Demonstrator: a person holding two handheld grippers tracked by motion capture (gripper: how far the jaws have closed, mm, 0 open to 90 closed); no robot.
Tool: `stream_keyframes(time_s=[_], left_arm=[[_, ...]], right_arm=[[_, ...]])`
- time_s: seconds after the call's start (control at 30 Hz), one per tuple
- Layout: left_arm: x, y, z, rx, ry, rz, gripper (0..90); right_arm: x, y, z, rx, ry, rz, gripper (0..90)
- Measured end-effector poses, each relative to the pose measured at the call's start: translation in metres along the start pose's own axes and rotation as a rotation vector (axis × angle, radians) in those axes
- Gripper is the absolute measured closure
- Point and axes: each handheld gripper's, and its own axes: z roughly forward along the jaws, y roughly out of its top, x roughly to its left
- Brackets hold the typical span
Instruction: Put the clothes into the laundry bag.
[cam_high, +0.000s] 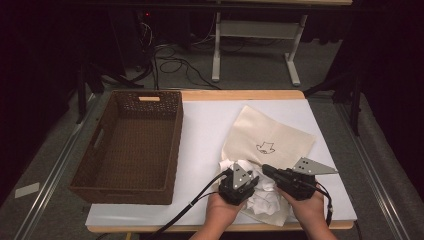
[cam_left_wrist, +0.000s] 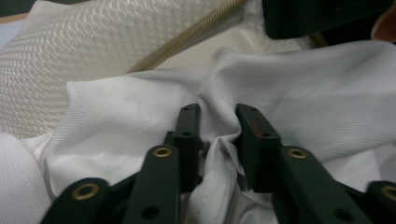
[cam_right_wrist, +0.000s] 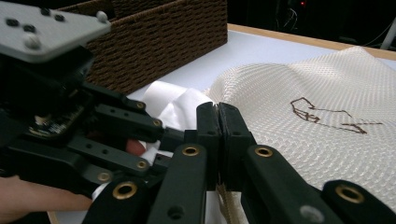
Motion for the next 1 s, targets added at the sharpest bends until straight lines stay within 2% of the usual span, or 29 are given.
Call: stream_keyframes(time_s=[0.07, 0.13, 0.2, 0.27, 0.33, 0.37, 0.4, 0.47, 0.57, 0.63, 0.67, 0.73, 0.9, 1.0], left_arm=[[0.000, 0.002, -0.011, -0.029, -0.003, 0.009, 51.6], [0.004, 0.003, -0.025, -0.051, -0.007, 0.005, 45.2], [0.008, 0.003, -0.035, -0.074, 0.008, 0.008, 43.9], [0.019, 0.002, -0.047, -0.097, 0.055, 0.004, 43.3], [0.032, 0.000, -0.049, -0.090, 0.093, -0.030, 40.4], [0.037, 0.000, -0.047, -0.083, 0.094, -0.055, 38.6], [0.040, -0.001, -0.044, -0.066, 0.095, -0.061, 38.6], [0.041, -0.002, -0.036, -0.040, 0.089, -0.053, 44.3], [0.036, -0.003, -0.026, -0.022, 0.085, -0.064, 66.5], [0.030, -0.003, -0.023, -0.015, 0.088, -0.048, 78.2], [0.025, -0.003, -0.021, -0.008, 0.085, -0.028, 80.7], [0.021, -0.004, -0.018, -0.004, 0.083, -0.013, 83.0], [0.021, -0.004, -0.010, 0.009, 0.093, -0.011, 83.1], [0.022, -0.001, -0.002, 0.037, 0.101, 0.000, 82.9]], right_arm=[[-0.001, 0.000, -0.001, -0.003, 0.001, 0.005, 89.9], [-0.002, -0.001, -0.002, -0.008, 0.002, 0.005, 89.9], [-0.002, -0.001, -0.002, -0.009, 0.000, 0.006, 89.9], [-0.001, 0.000, -0.002, -0.007, 0.000, 0.001, 89.9], [-0.001, 0.000, -0.002, -0.006, -0.001, 0.000, 89.9], [0.000, 0.000, -0.001, -0.005, -0.002, 0.003, 89.9], [0.000, 0.000, -0.001, -0.006, -0.002, -0.001, 89.9], [0.000, 0.000, -0.001, -0.005, -0.001, -0.004, 89.9], [-0.001, -0.001, 0.000, -0.003, -0.003, 0.004, 89.9], [-0.001, -0.001, -0.001, -0.001, -0.004, 0.004, 89.9], [-0.001, -0.001, -0.001, -0.002, -0.004, 0.004, 89.8], [-0.001, -0.001, -0.001, -0.001, -0.004, 0.006, 89.9], [-0.001, -0.001, 0.000, -0.003, -0.004, 0.002, 89.9], [-0.001, -0.001, 0.000, -0.002, -0.001, 0.004, 89.9]])
